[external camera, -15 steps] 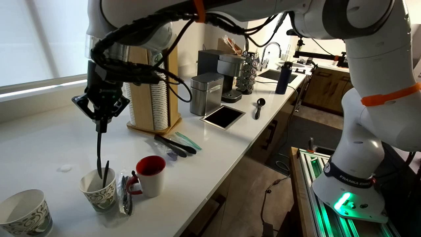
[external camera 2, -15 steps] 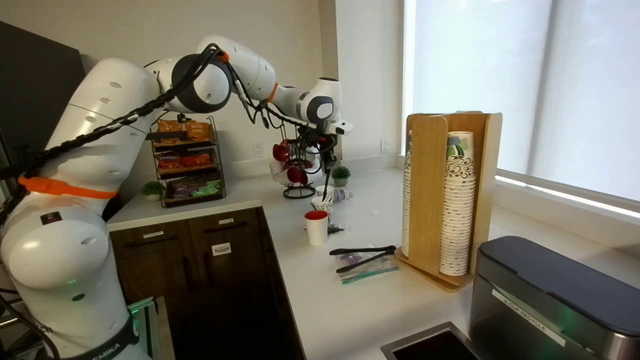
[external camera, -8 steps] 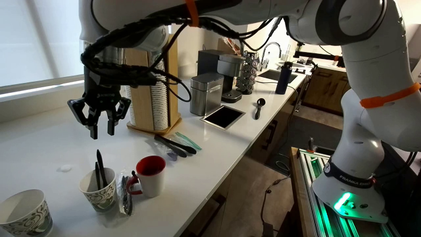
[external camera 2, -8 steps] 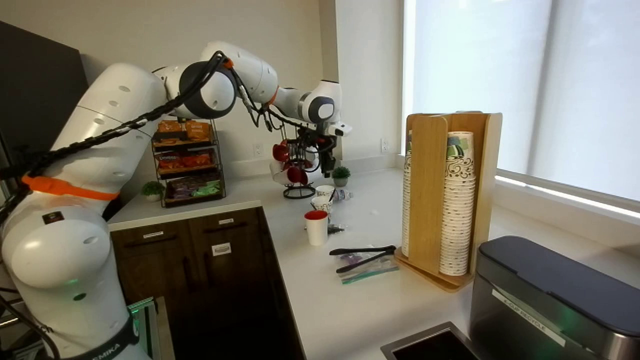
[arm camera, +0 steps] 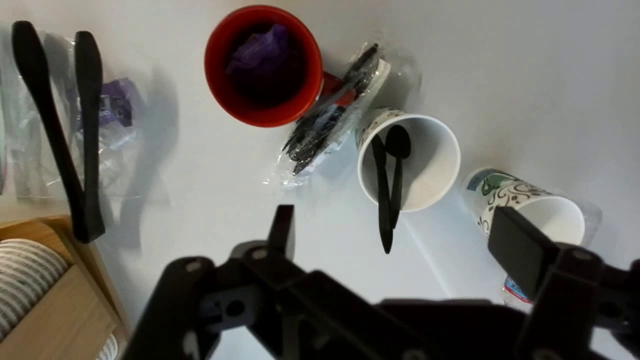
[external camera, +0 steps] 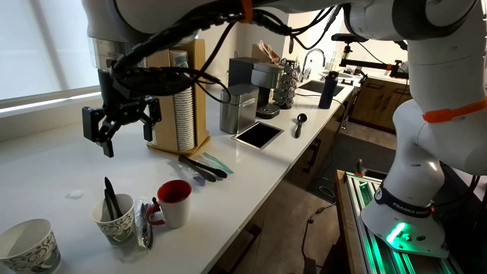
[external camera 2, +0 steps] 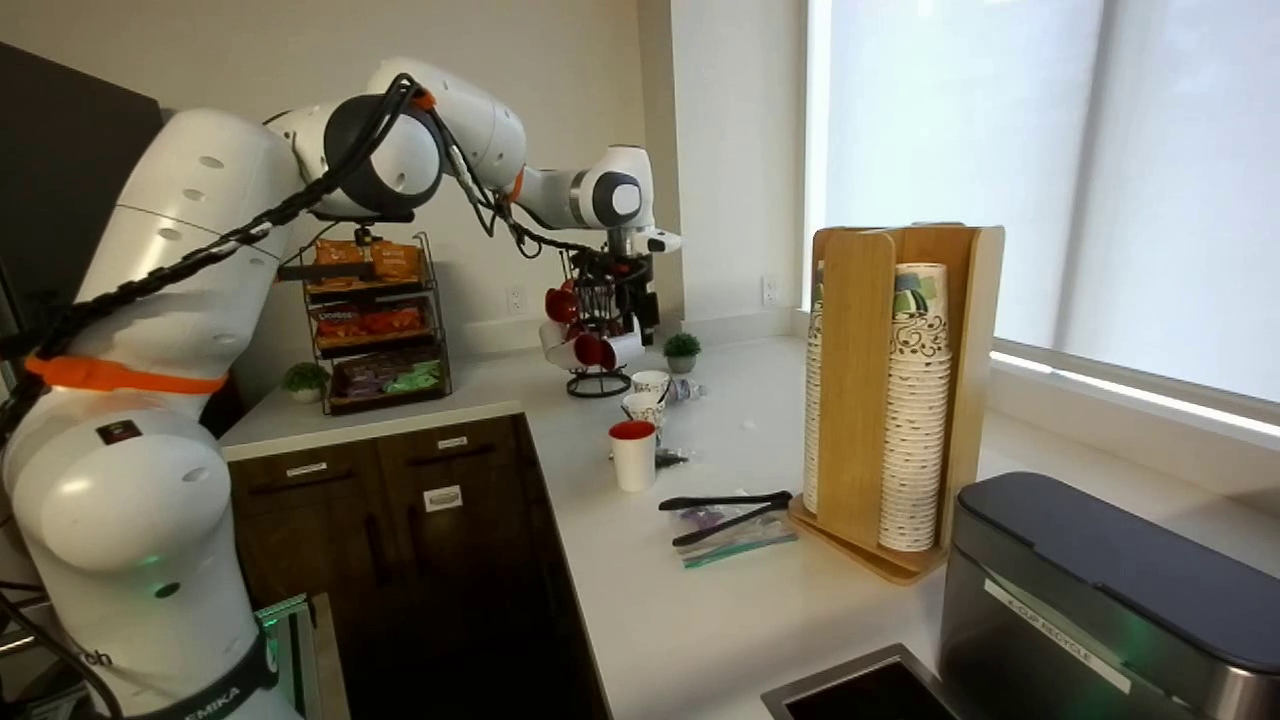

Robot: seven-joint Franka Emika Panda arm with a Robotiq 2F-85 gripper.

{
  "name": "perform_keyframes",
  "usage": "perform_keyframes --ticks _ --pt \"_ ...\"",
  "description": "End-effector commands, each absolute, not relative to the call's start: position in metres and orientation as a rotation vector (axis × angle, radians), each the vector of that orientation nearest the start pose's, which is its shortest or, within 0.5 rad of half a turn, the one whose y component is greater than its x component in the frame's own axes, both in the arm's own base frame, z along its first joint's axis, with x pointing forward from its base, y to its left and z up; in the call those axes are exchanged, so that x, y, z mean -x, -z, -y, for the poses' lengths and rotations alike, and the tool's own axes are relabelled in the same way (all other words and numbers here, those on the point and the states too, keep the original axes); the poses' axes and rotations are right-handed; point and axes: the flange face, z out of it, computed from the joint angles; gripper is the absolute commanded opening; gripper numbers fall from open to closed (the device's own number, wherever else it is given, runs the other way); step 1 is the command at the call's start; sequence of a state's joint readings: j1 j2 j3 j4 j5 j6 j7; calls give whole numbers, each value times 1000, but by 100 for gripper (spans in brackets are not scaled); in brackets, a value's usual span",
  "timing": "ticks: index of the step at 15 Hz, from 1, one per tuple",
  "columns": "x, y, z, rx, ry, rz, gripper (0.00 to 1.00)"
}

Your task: Remove the black knife from the mug and put it in the coffee cup on the left then pick up the fork from the counter and put it in the coffee cup.

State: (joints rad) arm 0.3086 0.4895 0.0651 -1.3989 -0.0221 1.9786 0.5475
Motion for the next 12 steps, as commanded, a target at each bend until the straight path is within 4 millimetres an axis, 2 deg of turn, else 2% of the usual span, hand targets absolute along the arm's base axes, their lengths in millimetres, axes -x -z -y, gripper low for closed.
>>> perform_keyframes --ticks 1,4,12 --pt "-657 -436 -254 3097 126 -256 100" --pt "-648 -441 -253 3117 135 -249 100" --pt "-648 -438 -249 3124 128 -257 100"
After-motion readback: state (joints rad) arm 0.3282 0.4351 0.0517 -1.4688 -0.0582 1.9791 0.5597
